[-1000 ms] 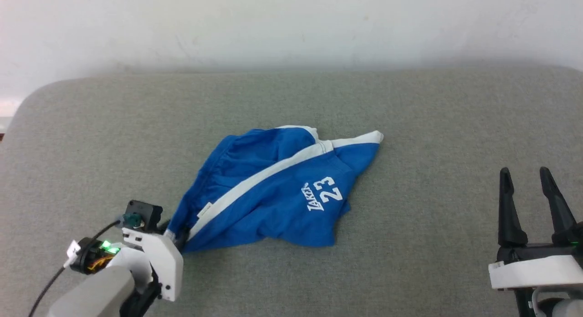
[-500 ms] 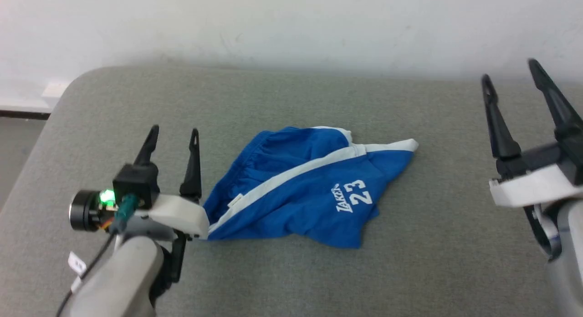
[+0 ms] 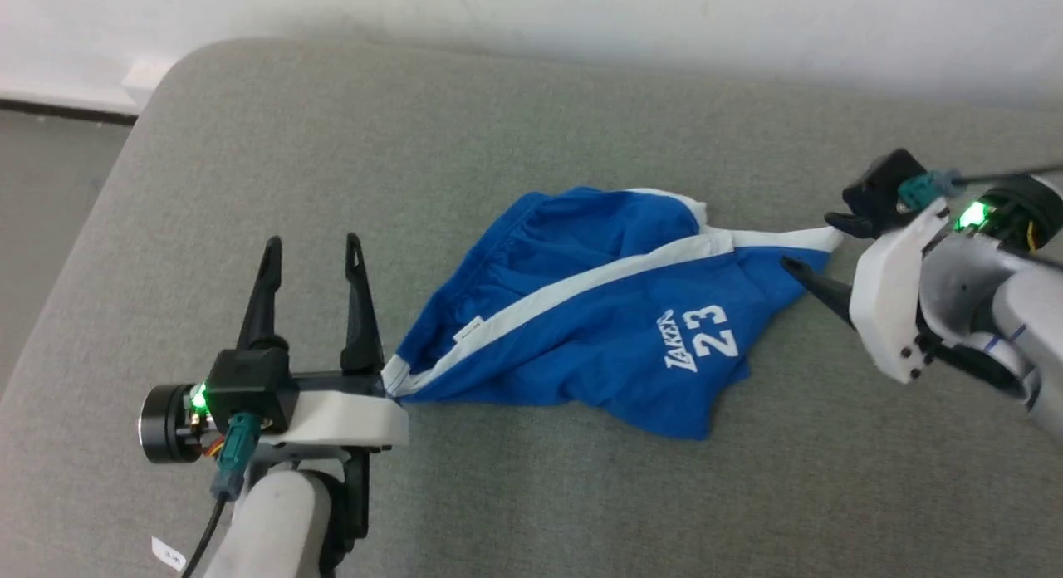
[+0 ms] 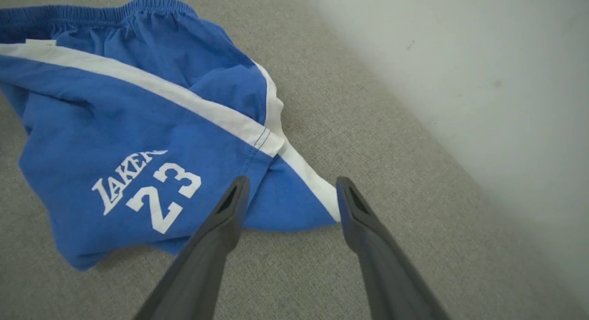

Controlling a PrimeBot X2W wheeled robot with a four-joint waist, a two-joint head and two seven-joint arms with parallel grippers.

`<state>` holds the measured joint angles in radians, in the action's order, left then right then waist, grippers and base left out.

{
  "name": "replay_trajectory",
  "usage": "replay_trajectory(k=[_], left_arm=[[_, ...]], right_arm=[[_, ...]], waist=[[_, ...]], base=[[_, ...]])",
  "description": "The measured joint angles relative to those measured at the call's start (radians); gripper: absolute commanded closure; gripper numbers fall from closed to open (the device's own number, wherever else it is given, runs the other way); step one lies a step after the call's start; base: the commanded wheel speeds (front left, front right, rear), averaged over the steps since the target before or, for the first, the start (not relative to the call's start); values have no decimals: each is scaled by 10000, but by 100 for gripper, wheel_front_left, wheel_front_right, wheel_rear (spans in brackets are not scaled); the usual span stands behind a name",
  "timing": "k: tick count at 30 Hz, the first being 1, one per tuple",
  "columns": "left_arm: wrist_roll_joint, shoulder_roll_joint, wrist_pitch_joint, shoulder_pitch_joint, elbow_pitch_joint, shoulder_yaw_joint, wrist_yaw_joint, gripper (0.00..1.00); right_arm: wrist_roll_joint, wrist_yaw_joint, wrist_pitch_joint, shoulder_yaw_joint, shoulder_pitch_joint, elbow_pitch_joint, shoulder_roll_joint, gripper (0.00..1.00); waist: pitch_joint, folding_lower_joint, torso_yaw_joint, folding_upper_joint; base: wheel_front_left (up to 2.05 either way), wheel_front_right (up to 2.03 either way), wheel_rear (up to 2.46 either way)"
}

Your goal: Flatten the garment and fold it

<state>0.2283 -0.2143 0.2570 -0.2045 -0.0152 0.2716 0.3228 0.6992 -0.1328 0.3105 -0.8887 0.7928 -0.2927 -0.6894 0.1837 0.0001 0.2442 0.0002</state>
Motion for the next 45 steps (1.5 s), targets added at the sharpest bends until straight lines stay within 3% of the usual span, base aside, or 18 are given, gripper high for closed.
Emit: replay_trajectory(k=[6,13,19,20,21,30,36,41,45], left_arm=[[-652,930,0,-45,25,-527,-700,0],[-1043,1463,0,-431,-84,-761,-1197,0],[-1151,1546,0,-448,-173,-1007,-1285,0],[-1162,1549,0,-437,-209,-1068,-1287,0],[-1168,1557,0,-431,-247,-1118,-1292,0],[-1425,1582,0,99,-349,-1749,-1501,0],[-1599,1584,0,619,-359,-2050,-1655,0],[-1672,1586,2,1119,-337,-2278,-1743,0],[-1672,1588,0,1418,-336,-2355,-1814,0]], right_arm=[[1411,0,1212,-1593,1459,-865,-146,0],[2452,8,989,-2706,1857,-2347,456,0],[2700,15,600,-3208,2104,-2631,499,0],[2573,13,247,-3308,2125,-2633,493,82],[2393,13,-84,-3427,2129,-2646,491,100],[1630,10,-3586,-3850,2758,-2326,493,100],[439,8,-4652,-3868,2746,-1085,-221,100],[-391,10,-4372,-3839,530,159,-725,100],[-384,8,-4249,-3910,-1812,213,-802,100]], waist=[[657,1,372,0],[1301,1,926,0],[1566,-1,1281,0],[1553,-1,1283,0],[1529,-2,1279,-1],[772,0,970,-1],[-51,-1,500,0],[-646,-3,95,-1],[-956,-3,-258,-1]], base=[[0,0,0],[0,0,0],[0,0,0],[0,0,0],[0,0,0],[0,0,0],[0,0,0],[0,0,0],[0,0,0]])
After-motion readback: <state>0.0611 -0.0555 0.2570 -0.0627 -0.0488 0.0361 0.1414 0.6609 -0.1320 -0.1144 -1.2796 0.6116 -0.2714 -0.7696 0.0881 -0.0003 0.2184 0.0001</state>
